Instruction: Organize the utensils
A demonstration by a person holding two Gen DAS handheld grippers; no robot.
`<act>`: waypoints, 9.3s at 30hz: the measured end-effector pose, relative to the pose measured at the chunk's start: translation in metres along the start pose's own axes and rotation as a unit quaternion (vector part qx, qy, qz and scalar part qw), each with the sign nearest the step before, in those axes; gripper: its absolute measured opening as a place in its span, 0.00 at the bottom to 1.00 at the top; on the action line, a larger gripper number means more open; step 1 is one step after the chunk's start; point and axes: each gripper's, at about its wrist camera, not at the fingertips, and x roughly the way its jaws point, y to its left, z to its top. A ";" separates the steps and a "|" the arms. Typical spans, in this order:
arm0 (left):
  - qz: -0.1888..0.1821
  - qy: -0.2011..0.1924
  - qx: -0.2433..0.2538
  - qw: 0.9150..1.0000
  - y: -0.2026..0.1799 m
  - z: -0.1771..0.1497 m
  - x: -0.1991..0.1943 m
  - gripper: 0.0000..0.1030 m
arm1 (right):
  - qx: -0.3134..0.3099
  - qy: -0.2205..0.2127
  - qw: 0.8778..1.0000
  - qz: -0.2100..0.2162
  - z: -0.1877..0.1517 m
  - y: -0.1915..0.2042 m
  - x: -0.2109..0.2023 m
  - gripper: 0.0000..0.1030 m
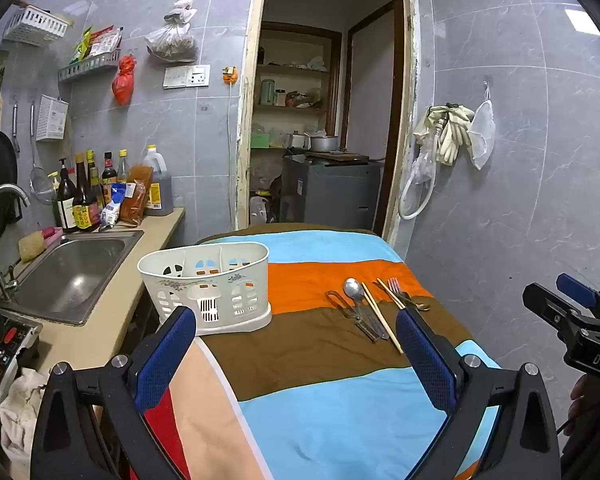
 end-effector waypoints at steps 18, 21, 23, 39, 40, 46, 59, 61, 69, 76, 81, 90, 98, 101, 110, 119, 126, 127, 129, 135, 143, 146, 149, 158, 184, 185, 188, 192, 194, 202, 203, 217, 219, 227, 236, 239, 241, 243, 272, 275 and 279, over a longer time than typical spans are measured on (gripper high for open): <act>-0.001 0.000 -0.001 1.000 0.000 0.000 0.000 0.98 | -0.001 -0.001 1.000 0.000 0.001 0.000 0.000 0.99; -0.001 0.000 -0.001 1.000 0.000 0.000 0.000 0.98 | -0.002 -0.001 1.000 0.002 0.000 0.000 -0.001 0.99; -0.001 0.000 -0.002 1.000 0.000 0.000 0.000 0.98 | -0.001 -0.001 1.000 0.001 0.000 0.000 -0.001 0.99; -0.001 -0.001 -0.002 1.000 0.000 0.000 0.000 0.98 | -0.002 0.000 1.000 0.003 -0.001 0.001 -0.001 0.99; -0.001 -0.001 -0.002 1.000 0.000 0.000 0.000 0.98 | -0.002 0.000 1.000 0.003 -0.001 0.001 -0.001 0.99; -0.001 -0.001 -0.002 1.000 0.000 0.000 0.000 0.98 | -0.002 0.000 1.000 0.003 -0.001 0.000 -0.002 0.99; -0.001 -0.002 -0.001 1.000 0.000 0.000 0.001 0.98 | -0.002 0.000 1.000 0.003 -0.001 0.000 -0.003 0.99; -0.001 -0.002 -0.001 1.000 0.000 0.000 0.001 0.98 | -0.001 -0.001 1.000 0.003 -0.001 0.000 -0.003 0.99; -0.001 -0.003 -0.001 1.000 0.000 0.000 0.001 0.98 | -0.002 -0.001 1.000 0.003 -0.001 0.000 -0.003 0.99; -0.001 -0.003 -0.001 1.000 0.000 0.000 0.000 0.98 | -0.002 -0.001 1.000 0.003 -0.001 -0.001 -0.002 0.99; -0.001 -0.004 -0.001 1.000 0.000 0.000 0.001 0.98 | -0.002 -0.001 1.000 0.003 -0.001 -0.001 -0.002 0.99; 0.000 -0.003 -0.002 1.000 0.001 0.000 0.001 0.98 | -0.002 -0.001 1.000 0.003 0.000 0.000 -0.002 0.99; -0.003 -0.004 -0.002 1.000 0.001 0.000 0.001 0.98 | -0.001 -0.002 1.000 0.005 0.000 0.003 -0.003 0.99; -0.002 -0.004 -0.002 1.000 -0.009 0.005 0.002 0.98 | -0.001 -0.006 1.000 0.003 -0.001 0.006 -0.002 0.99; -0.001 -0.014 0.004 1.000 -0.015 0.007 -0.001 0.98 | -0.004 -0.021 1.000 -0.002 0.005 -0.002 -0.006 0.99; 0.013 -0.048 -0.001 0.999 -0.003 0.023 0.001 0.98 | -0.018 -0.039 0.999 -0.002 0.027 0.008 -0.004 0.99; 0.013 -0.053 -0.004 0.999 -0.008 0.033 0.019 0.98 | -0.018 -0.031 0.999 -0.007 0.033 0.001 0.005 0.99; 0.011 -0.051 -0.003 0.999 -0.009 0.033 0.022 0.98 | -0.016 -0.029 0.999 -0.009 0.034 -0.002 0.008 0.99; 0.006 -0.043 -0.002 0.999 -0.013 0.033 0.032 0.98 | -0.012 -0.022 1.000 -0.013 0.036 -0.008 0.017 0.99; -0.009 -0.016 -0.002 1.000 -0.026 0.034 0.070 0.98 | -0.009 0.001 1.000 -0.004 0.039 -0.032 0.052 0.99; -0.018 0.039 -0.006 0.999 -0.045 0.032 0.143 0.98 | -0.005 0.052 0.999 0.010 0.040 -0.069 0.128 0.99; -0.015 0.064 -0.012 0.998 -0.049 0.028 0.171 0.98 | 0.003 0.074 0.997 0.016 0.035 -0.082 0.159 0.99; -0.012 0.088 -0.018 0.996 -0.051 0.023 0.199 0.98 | 0.014 0.095 0.995 0.027 0.030 -0.092 0.193 0.99; -0.005 0.155 -0.033 0.987 -0.051 0.004 0.268 0.98 | 0.038 0.160 0.984 0.068 -0.007 -0.112 0.289 0.87; 0.028 0.314 -0.082 0.945 -0.071 -0.014 0.377 0.32 | 0.019 0.264 0.942 0.209 -0.045 -0.100 0.434 0.21; 0.027 0.319 -0.081 0.944 -0.072 -0.014 0.378 0.31 | 0.020 0.266 0.940 0.213 -0.046 -0.100 0.435 0.21; 0.030 0.333 -0.080 0.939 -0.075 -0.013 0.384 0.30 | 0.020 0.273 0.936 0.221 -0.047 -0.101 0.437 0.18; 0.030 0.347 -0.081 0.934 -0.075 -0.010 0.390 0.26 | 0.012 0.284 0.931 0.229 -0.049 -0.104 0.439 0.15; 0.023 0.350 -0.087 0.932 -0.074 -0.009 0.391 0.25 | 0.010 0.288 0.929 0.231 -0.047 -0.102 0.439 0.14; -0.012 0.333 -0.127 0.934 -0.063 -0.005 0.373 0.23 | 0.013 0.282 0.931 0.231 -0.036 -0.098 0.427 0.03; -0.014 0.328 -0.126 0.936 -0.063 -0.003 0.368 0.23 | 0.013 0.279 0.932 0.230 -0.034 -0.097 0.423 0.03; -0.069 0.231 -0.125 0.963 -0.045 0.026 0.290 0.23 | 0.008 0.181 0.972 0.148 0.005 -0.077 0.319 0.02; -0.074 0.217 -0.119 0.966 -0.043 0.030 0.281 0.23 | 0.008 0.164 0.977 0.133 0.010 -0.073 0.300 0.02; -0.098 0.144 -0.109 0.979 -0.020 0.059 0.239 0.23 | -0.006 0.082 0.995 0.062 0.040 -0.046 0.228 0.02; -0.128 0.073 -0.120 0.982 0.029 0.114 0.187 0.23 | -0.046 -0.007 0.998 0.052 0.107 0.007 0.179 0.02; -0.118 0.046 -0.125 0.984 0.053 0.133 0.166 0.23 | -0.057 -0.033 0.996 0.062 0.129 0.034 0.173 0.02; -0.105 0.029 -0.128 0.986 0.071 0.142 0.152 0.23 | -0.065 -0.052 0.994 0.074 0.144 0.053 0.170 0.02; -0.087 0.015 -0.132 0.987 0.089 0.150 0.139 0.23 | -0.072 -0.067 0.991 0.086 0.155 0.072 0.168 0.02; 0.057 0.074 -0.117 0.989 0.200 0.085 0.174 0.23 | -0.175 0.021 0.976 0.128 0.093 0.229 0.254 0.02; 0.054 0.085 -0.117 0.988 0.199 0.079 0.179 0.23 | -0.167 0.028 0.977 0.129 0.089 0.226 0.256 0.02; 0.042 0.092 -0.122 0.987 0.198 0.075 0.181 0.23 | -0.170 0.032 0.977 0.127 0.087 0.225 0.256 0.02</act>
